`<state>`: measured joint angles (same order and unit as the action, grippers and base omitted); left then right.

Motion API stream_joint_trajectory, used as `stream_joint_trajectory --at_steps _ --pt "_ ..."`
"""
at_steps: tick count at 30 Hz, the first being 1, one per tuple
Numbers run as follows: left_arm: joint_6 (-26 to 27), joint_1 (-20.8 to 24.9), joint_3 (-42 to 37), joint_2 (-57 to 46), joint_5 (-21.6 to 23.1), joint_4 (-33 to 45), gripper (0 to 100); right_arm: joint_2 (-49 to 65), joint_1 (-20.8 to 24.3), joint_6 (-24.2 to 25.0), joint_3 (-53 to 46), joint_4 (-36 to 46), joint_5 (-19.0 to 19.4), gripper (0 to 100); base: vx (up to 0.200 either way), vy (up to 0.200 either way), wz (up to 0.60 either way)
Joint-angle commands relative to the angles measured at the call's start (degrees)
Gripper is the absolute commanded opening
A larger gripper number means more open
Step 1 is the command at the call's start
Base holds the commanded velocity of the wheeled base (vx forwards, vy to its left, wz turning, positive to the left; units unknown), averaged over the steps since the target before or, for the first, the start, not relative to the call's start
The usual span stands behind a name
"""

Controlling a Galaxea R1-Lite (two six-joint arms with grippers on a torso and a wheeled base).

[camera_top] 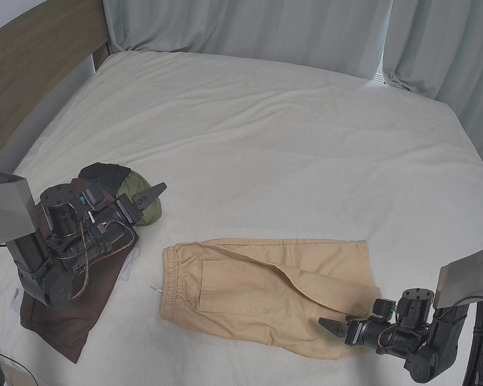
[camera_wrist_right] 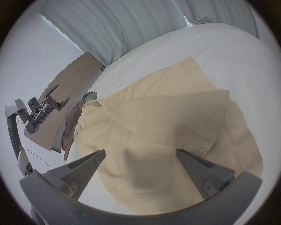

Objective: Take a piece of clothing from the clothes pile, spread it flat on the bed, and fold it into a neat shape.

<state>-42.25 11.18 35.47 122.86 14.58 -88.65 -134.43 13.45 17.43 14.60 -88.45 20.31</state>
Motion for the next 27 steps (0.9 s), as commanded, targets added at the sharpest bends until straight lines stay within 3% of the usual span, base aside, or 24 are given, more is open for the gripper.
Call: stream_joint_trajectory --at_steps 1,8,15,20,27 --pt "-0.02 0.07 -0.05 0.1 0.01 -0.03 100 2.15 -0.26 -0.03 2.62 0.04 -0.09 100 0.0 0.0 0.0" --pt "-0.02 -0.02 -0.05 0.28 0.01 -0.03 100 2.5 -0.7 -0.03 8.6 0.21 -0.18 100 0.0 0.0 0.0" --pt "-0.11 -0.02 -0.05 0.28 0.1 -0.03 100 2.41 -2.81 1.02 22.84 12.52 -0.18 100 0.0 0.0 0.0" --pt "-0.11 -0.1 -0.05 0.28 0.01 -0.03 100 2.94 -4.13 6.03 33.38 18.41 -2.03 100 0.0 0.0 0.0" --pt "-0.11 -0.02 -0.05 0.28 0.1 -0.03 100 7.6 -5.18 6.39 33.21 20.69 -2.91 100 0.0 0.0 0.0"
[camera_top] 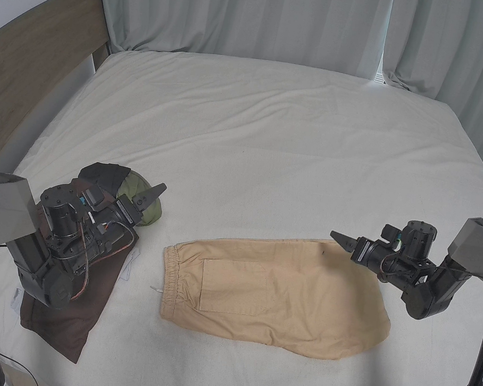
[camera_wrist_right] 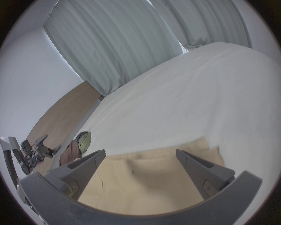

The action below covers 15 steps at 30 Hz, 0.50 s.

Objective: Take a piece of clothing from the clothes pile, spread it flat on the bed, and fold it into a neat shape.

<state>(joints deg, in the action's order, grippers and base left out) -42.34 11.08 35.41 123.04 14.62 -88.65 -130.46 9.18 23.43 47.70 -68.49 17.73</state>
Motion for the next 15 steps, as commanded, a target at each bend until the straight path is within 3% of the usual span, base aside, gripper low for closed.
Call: stream_joint_trajectory --at_steps 1,13,15 --pt "-0.03 0.08 -0.08 0.1 0.06 -0.03 100 4.34 -0.92 0.39 -0.42 0.81 -0.32 100 0.0 0.0 0.0" --pt "0.24 0.08 -1.4 -0.34 0.41 -0.03 100 10.93 1.19 0.04 -6.13 0.46 -0.41 100 0.0 0.0 0.0" --pt "2.08 0.08 -2.45 -0.34 1.38 -0.03 100 13.92 2.77 -2.42 -10.08 0.11 -0.41 100 0.0 0.0 0.0"
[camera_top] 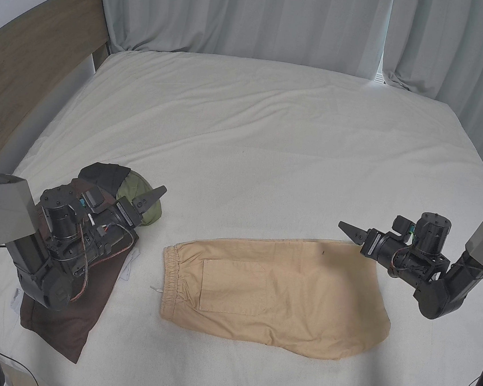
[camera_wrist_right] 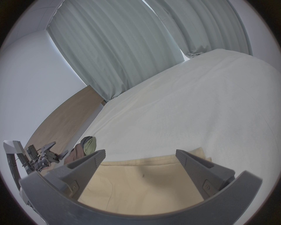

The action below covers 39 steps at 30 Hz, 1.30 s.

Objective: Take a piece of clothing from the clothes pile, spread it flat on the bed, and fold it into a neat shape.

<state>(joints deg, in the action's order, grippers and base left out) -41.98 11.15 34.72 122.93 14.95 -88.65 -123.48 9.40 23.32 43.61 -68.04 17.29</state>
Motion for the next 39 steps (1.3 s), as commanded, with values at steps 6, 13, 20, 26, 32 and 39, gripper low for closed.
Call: stream_joint_trajectory --at_steps 6,13,20,26,32,39 --pt "7.18 -0.08 -3.96 -0.23 2.11 -0.03 100 15.29 4.58 -6.18 -14.95 -0.43 2.31 100 0.0 0.0 0.0" --pt "7.53 -0.52 -9.23 -2.96 7.55 -0.03 100 22.23 6.16 -6.27 -22.69 -0.52 4.77 100 0.0 0.0 0.0" --pt "10.87 -1.13 -14.42 -2.34 9.4 0.06 100 23.37 6.42 -6.27 -24.8 -1.4 5.21 100 0.0 0.0 0.0" --pt "11.22 -2.1 -15.73 -0.32 11.69 0.06 100 23.55 6.77 -6.36 -26.38 -4.39 5.13 100 0.0 0.0 0.0" --pt "12.1 -1.75 -15.29 5.13 11.42 0.06 100 23.11 6.6 -6.45 -26.99 -4.83 4.95 100 0.0 0.0 0.0" --pt "12.72 -1.49 -14.94 9.52 11.42 -0.03 100 23.02 6.51 -6.62 -27.61 -5.0 4.86 100 0.0 0.0 0.0"
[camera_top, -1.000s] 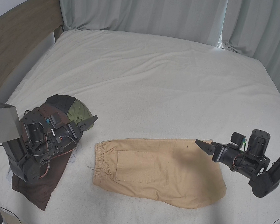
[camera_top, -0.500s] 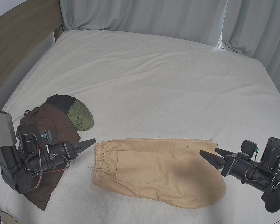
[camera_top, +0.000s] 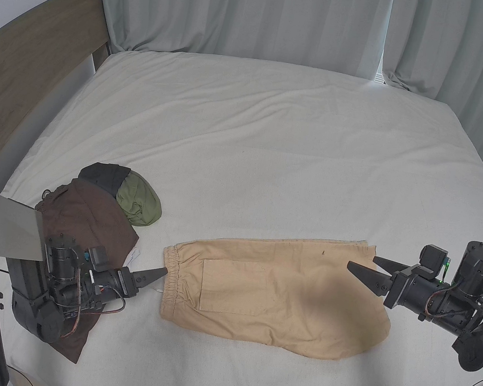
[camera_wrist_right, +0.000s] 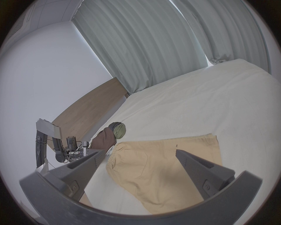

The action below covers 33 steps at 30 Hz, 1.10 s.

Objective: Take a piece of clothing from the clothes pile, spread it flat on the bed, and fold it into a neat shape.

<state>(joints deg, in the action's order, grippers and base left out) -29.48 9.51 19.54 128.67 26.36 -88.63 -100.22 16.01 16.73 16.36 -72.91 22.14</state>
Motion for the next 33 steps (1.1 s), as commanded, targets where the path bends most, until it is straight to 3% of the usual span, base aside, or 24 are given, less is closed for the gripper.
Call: stream_joint_trajectory --at_steps 1,14,19,33 --pt "0.3 0.34 0.5 4.57 0.01 -0.06 100 -0.15 -0.19 -0.03 -0.36 -0.3 0.01 100 0.0 0.0 0.0" --pt "0.39 3.76 3.66 11.95 -1.48 -0.06 100 -0.24 -0.1 -0.03 -0.28 -0.3 0.01 100 0.0 0.0 0.0" --pt "0.39 4.91 6.12 15.21 -4.47 -0.06 100 -0.24 -0.27 -0.03 -0.36 -0.3 0.01 100 0.0 0.0 0.0" --pt "-0.41 8.86 9.46 16.61 -5.88 -0.06 100 -0.33 0.08 -0.03 -0.63 -0.3 0.01 100 0.0 0.0 0.0"
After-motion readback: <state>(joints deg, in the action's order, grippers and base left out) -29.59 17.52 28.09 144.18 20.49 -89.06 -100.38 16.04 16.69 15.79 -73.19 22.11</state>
